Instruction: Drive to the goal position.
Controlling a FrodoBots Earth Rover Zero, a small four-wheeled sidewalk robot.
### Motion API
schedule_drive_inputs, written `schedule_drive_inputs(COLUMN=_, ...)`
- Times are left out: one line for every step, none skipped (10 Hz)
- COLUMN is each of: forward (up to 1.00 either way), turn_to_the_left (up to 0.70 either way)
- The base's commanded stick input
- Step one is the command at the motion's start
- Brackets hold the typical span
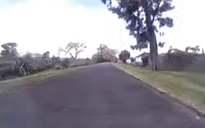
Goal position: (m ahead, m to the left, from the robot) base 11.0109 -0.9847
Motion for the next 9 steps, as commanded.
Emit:
schedule_drive_inputs(forward=0.85, turn_to_the_left=0.0)
schedule_drive_inputs(forward=0.85, turn_to_the_left=0.0)
schedule_drive_inputs(forward=0.85, turn_to_the_left=-0.03)
schedule_drive_inputs(forward=0.85, turn_to_the_left=-0.17)
schedule_drive_inputs(forward=0.85, turn_to_the_left=-0.34)
schedule_drive_inputs(forward=0.85, turn_to_the_left=-0.34)
schedule_drive_inputs(forward=0.85, turn_to_the_left=0.0)
schedule_drive_inputs(forward=0.85, turn_to_the_left=0.0)
schedule_drive_inputs(forward=0.85, turn_to_the_left=0.0)
